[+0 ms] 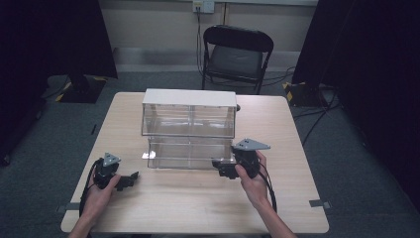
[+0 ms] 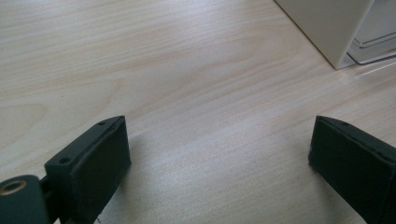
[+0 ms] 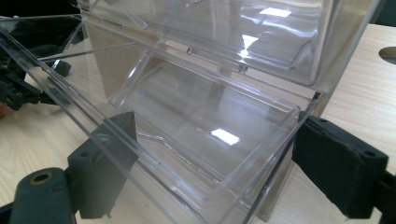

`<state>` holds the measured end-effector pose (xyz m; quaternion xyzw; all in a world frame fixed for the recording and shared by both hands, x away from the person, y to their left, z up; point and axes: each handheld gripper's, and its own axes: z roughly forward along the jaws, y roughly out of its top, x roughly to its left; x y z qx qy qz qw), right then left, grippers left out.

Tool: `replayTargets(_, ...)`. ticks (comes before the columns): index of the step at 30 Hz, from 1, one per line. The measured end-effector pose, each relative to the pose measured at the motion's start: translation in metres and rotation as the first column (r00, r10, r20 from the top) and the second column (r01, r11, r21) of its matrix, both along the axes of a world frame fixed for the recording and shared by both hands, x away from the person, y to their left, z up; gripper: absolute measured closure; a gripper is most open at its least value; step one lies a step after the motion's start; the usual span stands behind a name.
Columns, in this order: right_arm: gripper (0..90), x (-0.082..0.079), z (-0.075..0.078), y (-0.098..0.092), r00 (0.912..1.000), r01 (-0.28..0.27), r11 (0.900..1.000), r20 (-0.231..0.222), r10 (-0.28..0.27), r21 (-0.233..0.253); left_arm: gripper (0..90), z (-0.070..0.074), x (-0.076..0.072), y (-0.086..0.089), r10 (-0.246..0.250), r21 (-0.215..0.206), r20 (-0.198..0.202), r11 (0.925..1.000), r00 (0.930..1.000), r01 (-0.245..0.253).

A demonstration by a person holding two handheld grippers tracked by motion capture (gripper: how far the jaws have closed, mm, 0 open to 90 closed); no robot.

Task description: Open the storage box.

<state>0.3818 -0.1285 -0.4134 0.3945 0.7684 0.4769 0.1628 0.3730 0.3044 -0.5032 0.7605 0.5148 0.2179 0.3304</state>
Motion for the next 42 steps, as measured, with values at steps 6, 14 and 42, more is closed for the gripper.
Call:
replayTargets(6, 13.6, 0.0008, 0.0003, 0.0002, 0.9999, 0.012, 1.000, 0.004, -0.012, -0.007, 4.8, 0.0000, 0.0000, 0.0000, 0.000, 0.000, 0.000, 1.0000, 1.0000, 0.000)
replayTargets(14, 13.4, 0.0038, 0.0011, -0.0002, 0.9997, 0.023, 1.000, -0.003, -0.023, -0.010, 4.8, 0.0000, 0.0000, 0.0000, 0.000, 0.000, 0.000, 1.0000, 1.0000, 0.000)
replayTargets(42, 13.5, 0.0065, 0.0083, -0.0046, 0.9989, 0.046, 0.999, 0.005, -0.046, 0.009, 4.8, 0.0000, 0.0000, 0.0000, 0.000, 0.000, 0.000, 1.0000, 1.0000, 0.000)
